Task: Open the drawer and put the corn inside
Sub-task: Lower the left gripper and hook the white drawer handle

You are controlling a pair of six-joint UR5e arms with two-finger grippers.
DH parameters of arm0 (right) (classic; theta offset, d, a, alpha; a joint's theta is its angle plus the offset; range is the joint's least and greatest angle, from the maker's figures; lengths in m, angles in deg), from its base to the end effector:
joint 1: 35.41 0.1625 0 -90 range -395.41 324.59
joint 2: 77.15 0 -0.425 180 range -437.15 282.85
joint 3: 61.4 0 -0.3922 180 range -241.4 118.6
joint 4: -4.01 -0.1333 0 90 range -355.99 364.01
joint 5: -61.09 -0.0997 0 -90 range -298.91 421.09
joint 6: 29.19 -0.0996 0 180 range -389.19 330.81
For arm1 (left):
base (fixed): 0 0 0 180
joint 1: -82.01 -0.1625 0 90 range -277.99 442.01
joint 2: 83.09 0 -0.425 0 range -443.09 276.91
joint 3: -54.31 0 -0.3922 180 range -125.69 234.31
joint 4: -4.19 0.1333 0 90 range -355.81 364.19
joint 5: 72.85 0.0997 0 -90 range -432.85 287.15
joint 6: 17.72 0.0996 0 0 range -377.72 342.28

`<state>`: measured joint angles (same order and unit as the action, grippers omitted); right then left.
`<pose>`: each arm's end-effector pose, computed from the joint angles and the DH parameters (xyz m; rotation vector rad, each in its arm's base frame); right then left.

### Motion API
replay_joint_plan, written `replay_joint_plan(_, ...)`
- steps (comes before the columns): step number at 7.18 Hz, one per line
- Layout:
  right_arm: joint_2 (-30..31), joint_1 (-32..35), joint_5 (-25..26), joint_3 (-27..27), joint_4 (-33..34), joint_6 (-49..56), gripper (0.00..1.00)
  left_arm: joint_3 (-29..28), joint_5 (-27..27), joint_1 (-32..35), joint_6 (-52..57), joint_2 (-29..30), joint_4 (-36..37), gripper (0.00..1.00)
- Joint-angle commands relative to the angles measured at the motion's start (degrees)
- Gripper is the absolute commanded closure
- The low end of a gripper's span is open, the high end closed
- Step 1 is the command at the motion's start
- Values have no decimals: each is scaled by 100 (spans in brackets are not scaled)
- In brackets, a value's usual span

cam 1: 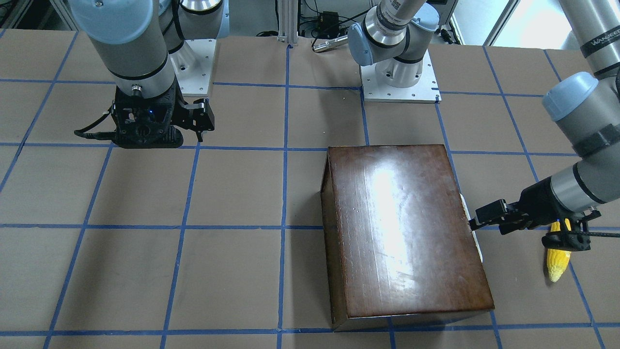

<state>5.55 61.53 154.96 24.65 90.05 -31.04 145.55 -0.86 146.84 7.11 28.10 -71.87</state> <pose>0.1899 -0.5126 0.4499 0.1424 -3.0556 -0.1869 0.1070 -0.6135 0.3007 0.0412 -2.7948 -0.0008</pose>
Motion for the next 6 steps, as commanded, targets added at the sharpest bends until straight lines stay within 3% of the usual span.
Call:
replay_joint_plan(1, 0, 0, 0, 0, 0, 0, 0, 8, -10, 4, 40, 87, 3, 0)
replay_joint_plan(6, 0, 0, 0, 0, 0, 0, 0, 157, -27, 12, 40, 184, 3, 0)
